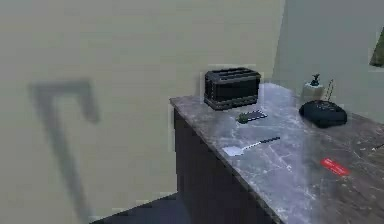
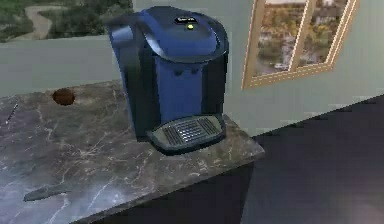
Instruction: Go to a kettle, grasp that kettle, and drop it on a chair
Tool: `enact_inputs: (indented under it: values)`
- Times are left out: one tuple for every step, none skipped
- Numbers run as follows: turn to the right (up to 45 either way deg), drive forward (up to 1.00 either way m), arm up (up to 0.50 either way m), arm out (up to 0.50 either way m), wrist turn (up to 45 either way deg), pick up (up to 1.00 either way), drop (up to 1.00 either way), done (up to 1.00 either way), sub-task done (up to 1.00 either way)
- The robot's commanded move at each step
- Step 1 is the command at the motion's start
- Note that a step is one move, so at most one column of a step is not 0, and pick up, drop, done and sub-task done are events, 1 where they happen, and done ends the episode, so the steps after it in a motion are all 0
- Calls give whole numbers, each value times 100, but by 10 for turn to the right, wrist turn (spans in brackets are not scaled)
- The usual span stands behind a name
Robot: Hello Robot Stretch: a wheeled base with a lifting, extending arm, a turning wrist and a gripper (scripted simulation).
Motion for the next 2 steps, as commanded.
enact_inputs:
  values:
    - [0, 30, 0, 0, 0, 0, 0, 0, 0]
    - [-390, 0, 0, 0, 0, 0, 0, 0, 0]
